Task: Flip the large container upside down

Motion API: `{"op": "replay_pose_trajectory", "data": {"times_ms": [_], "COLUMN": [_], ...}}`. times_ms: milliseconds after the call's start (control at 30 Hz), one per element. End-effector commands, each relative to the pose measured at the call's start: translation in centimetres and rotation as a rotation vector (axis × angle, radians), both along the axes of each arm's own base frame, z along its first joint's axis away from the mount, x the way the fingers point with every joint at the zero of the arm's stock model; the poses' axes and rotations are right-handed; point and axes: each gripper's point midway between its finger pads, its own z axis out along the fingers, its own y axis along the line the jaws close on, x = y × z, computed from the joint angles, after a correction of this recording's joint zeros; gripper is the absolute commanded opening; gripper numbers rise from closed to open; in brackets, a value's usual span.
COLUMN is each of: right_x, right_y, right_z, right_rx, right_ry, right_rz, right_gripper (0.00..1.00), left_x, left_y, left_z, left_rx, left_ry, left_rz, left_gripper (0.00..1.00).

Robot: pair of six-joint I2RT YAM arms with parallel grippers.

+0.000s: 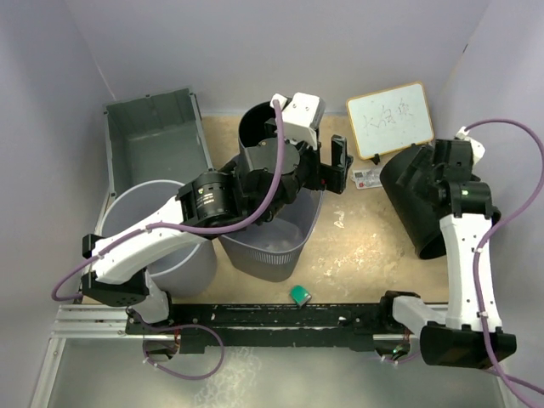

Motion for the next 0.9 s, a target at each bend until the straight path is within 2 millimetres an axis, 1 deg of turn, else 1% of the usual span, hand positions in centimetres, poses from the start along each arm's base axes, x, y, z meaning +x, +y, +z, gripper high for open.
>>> {"op": "replay_pose_trajectory", "data": {"times_ms": [0, 67, 133, 200, 300, 367, 400, 467, 533, 667, 700, 867], "right_x": [0.2, -0.9, -2.2, -3.3, -4.1, -3.9, -3.8, -3.0, -2.6, -1.2, -1.0, -0.3], "right_y": [-2.5, -4.3, -5.7, -6.8, -7.8, -8.2, -8.2, -8.1, -8.1, -7.0, -6.8, -5.4], "right_z": [2.1, 2.5, 3.0, 2.8, 0.9, -0.4, -1.0, -1.4, -2.4, -4.5, -4.9, -5.2], "right_rx": [0.004, -0.037, -0.086, -0.117, -0.107, -0.077, -0.058, -0.030, 0.006, 0.142, 0.166, 0.226], "right_ry": [-0.058, -0.058, -0.056, -0.052, -0.017, -0.010, -0.014, -0.039, -0.034, -0.068, -0.078, -0.145], "right_rz": [-0.012, -0.094, -0.170, -0.238, -0.316, -0.333, -0.332, -0.311, -0.297, -0.235, -0.225, -0.160], "right_gripper": [1.00, 1.00, 1.00, 1.00, 1.00, 0.99, 0.97, 0.93, 0.93, 0.94, 0.92, 0.78], "left_x": [0.0, -0.1, -0.2, -0.3, -0.5, -0.4, -0.5, -0.6, -0.8, -0.8, -0.8, -0.7], "left_y": [-0.6, -1.0, -1.6, -2.4, -3.9, -4.7, -5.1, -5.6, -5.9, -5.7, -5.6, -5.2], "left_z": [0.8, 0.4, 0.0, -0.4, -1.2, -1.8, -2.2, -2.7, -3.1, -3.3, -3.3, -3.6], "left_rx": [-0.015, -0.007, 0.003, 0.012, 0.034, 0.047, 0.054, 0.058, 0.064, 0.072, 0.072, 0.078], "left_ry": [-0.019, -0.015, -0.012, -0.005, 0.010, 0.022, 0.028, 0.039, 0.046, 0.051, 0.051, 0.053], "left_rz": [-0.027, -0.037, -0.054, -0.076, -0.112, -0.127, -0.136, -0.150, -0.161, -0.160, -0.160, -0.153], "left_gripper": [0.88, 0.88, 0.88, 0.89, 0.89, 0.89, 0.89, 0.89, 0.89, 0.89, 0.89, 0.89]}}
